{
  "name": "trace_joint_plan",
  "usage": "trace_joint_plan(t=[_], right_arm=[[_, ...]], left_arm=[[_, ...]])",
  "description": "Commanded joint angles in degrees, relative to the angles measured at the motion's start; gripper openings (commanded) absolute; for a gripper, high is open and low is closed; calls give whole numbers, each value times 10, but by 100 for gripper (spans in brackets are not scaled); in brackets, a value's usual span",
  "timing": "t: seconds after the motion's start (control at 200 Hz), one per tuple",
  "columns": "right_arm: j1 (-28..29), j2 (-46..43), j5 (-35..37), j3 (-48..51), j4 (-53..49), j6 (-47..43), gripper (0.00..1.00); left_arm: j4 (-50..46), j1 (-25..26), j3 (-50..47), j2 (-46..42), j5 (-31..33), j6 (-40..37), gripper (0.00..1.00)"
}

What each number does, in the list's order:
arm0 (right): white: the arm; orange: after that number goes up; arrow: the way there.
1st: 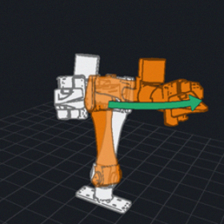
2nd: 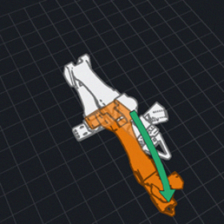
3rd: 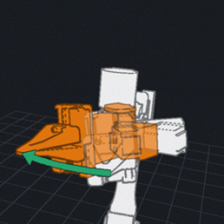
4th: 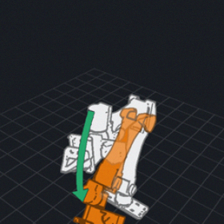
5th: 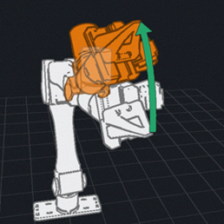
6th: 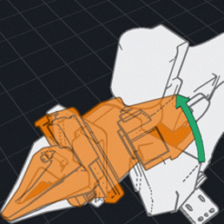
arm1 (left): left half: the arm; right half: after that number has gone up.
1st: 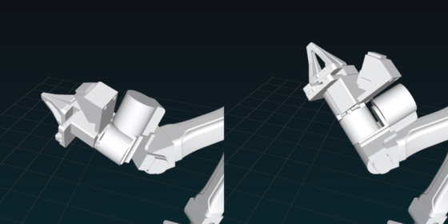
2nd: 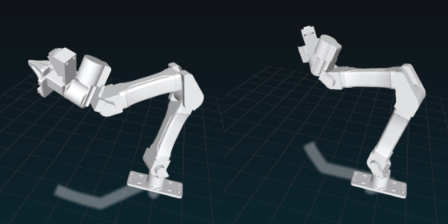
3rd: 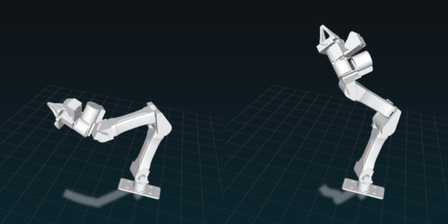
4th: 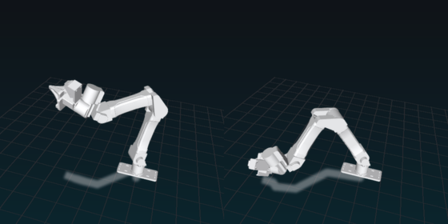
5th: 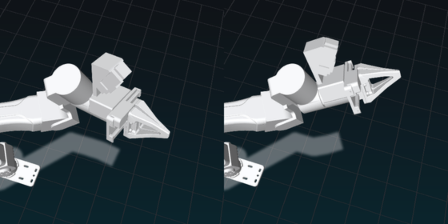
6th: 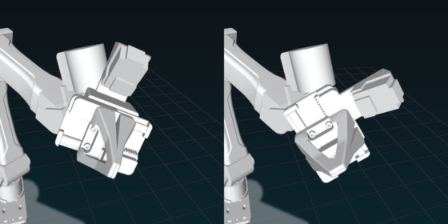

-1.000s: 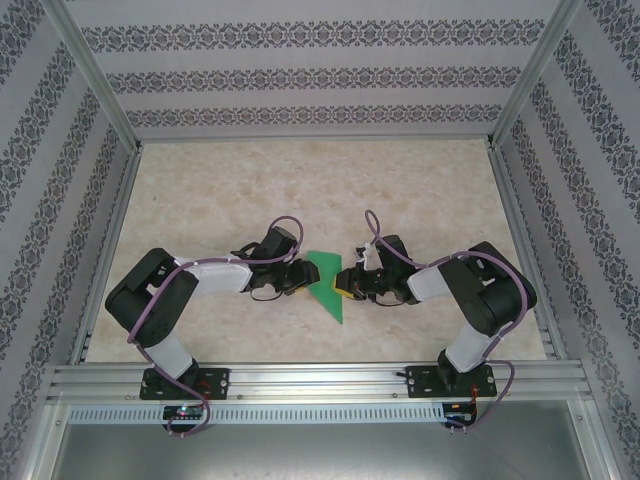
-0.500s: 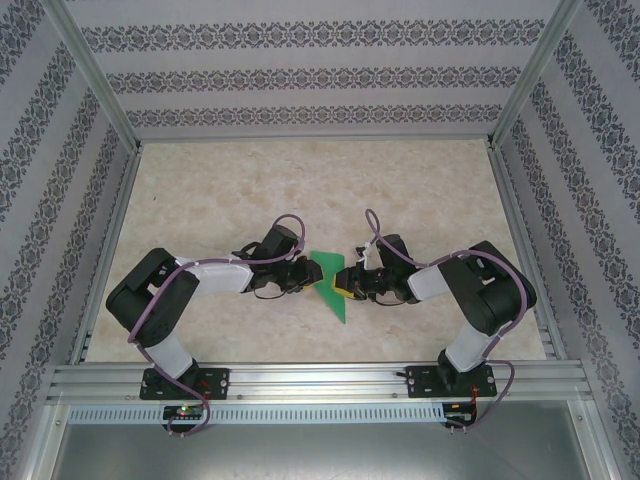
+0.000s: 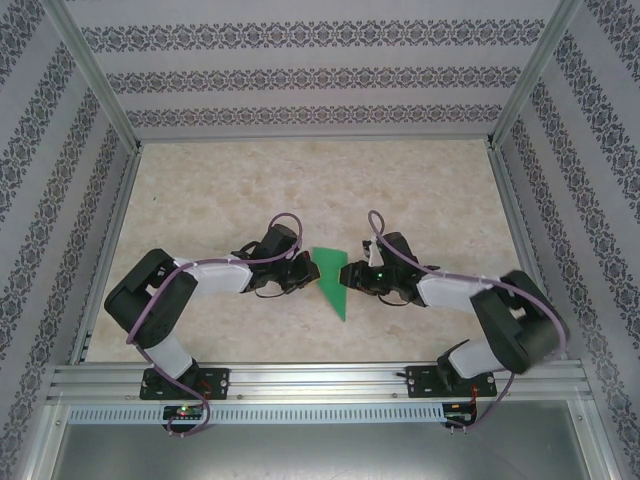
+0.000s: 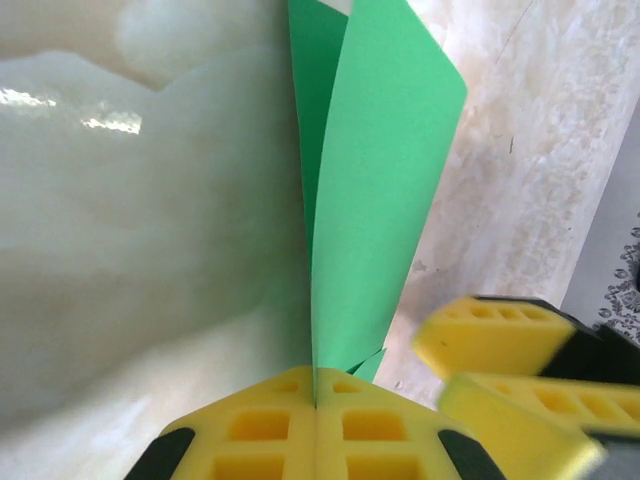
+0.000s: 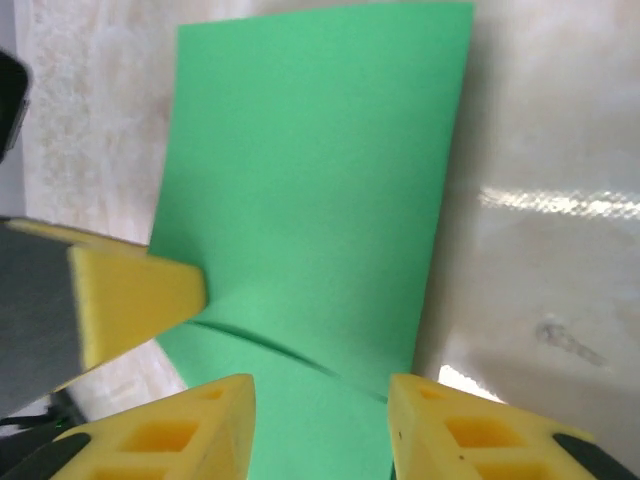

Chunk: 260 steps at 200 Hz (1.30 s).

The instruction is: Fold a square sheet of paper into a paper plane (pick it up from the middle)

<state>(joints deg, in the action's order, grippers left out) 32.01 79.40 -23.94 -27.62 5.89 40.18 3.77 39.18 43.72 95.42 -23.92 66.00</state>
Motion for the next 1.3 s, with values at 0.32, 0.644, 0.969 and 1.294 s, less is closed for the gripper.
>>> trace_joint_plan(t=[0.32, 0.644, 0.969, 1.294], right_arm=[[252, -178, 429, 84, -31, -266, 46], [355, 7, 517, -32, -23, -363, 48], [391, 100, 622, -47, -11, -378, 39], [392, 118, 645, -43, 11, -379, 24]], left_arm=[[-26, 7, 19, -29, 22, 14, 0], [-30, 7, 19, -28, 21, 12, 0], [-29, 8, 21, -26, 21, 13, 0], [-27, 7, 20, -26, 17, 13, 0]])
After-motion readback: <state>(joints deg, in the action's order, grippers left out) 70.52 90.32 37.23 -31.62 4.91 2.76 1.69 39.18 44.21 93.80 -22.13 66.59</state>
